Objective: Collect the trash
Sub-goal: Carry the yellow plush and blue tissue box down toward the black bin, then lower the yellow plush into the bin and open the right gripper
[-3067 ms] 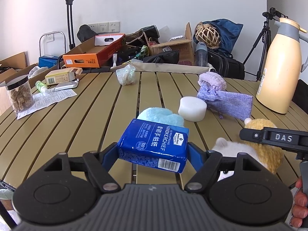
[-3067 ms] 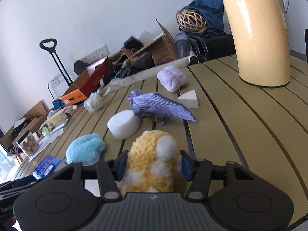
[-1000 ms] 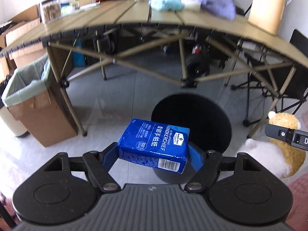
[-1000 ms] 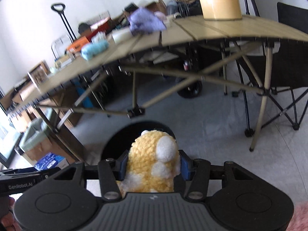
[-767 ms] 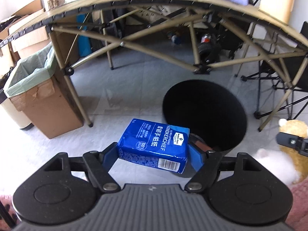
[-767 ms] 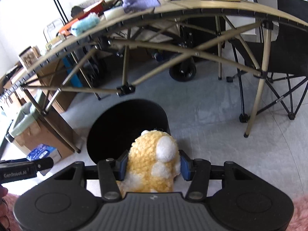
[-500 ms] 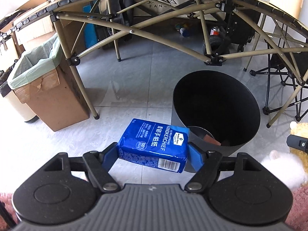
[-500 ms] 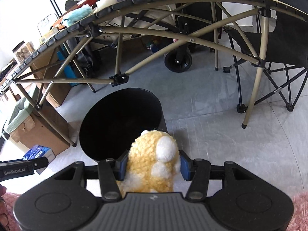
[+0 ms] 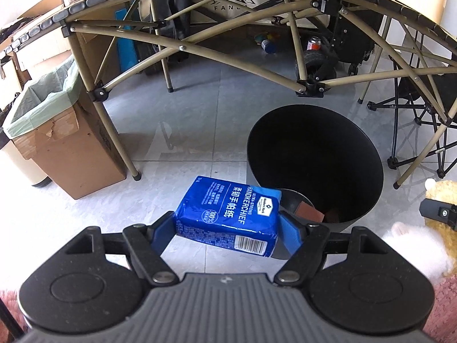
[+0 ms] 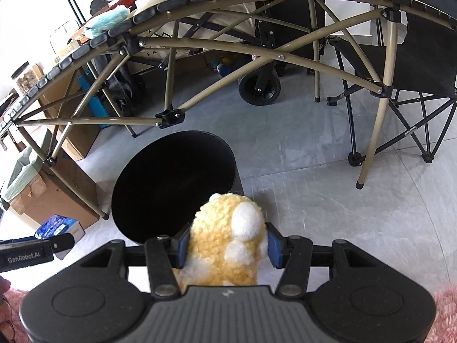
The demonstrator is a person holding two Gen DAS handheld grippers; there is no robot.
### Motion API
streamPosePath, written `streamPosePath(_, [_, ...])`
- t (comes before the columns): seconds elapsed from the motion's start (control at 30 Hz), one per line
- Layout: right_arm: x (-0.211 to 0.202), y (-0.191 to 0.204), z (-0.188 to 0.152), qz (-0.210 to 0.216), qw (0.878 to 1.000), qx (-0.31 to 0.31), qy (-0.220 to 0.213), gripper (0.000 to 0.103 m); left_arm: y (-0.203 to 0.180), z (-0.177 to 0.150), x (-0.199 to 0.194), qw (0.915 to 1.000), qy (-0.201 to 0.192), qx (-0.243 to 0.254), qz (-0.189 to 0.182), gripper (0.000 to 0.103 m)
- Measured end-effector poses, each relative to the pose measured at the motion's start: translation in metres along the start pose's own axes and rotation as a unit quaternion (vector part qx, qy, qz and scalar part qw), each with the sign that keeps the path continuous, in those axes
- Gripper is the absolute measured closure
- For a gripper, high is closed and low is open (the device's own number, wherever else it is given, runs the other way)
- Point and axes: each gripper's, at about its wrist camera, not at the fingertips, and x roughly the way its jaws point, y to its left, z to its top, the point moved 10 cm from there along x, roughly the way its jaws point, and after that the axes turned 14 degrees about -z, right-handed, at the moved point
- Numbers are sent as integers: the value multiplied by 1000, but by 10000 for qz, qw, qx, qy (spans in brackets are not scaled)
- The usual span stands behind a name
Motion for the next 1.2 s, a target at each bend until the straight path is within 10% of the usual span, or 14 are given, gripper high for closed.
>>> streamPosePath(1.2, [102, 105, 77, -414, 9976, -538, 151, 52, 54, 27, 26, 9982, 207, -518, 207, 27])
